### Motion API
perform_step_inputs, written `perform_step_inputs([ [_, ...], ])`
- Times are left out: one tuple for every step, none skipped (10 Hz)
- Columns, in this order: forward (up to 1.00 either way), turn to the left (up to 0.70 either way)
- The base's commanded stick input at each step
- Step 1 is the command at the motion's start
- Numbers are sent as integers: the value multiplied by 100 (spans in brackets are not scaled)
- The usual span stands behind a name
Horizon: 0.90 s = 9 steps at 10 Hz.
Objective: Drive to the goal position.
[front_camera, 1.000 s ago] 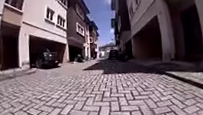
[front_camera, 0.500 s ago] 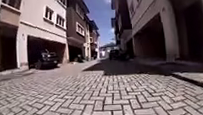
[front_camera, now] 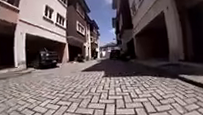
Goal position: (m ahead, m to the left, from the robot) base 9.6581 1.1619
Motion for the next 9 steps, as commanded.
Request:
perform_step_inputs([
  [50,0],
  [50,0],
  [50,0],
  [50,0],
  [50,0],
  [50,0],
  [50,0],
  [50,0],
  [50,0],
])
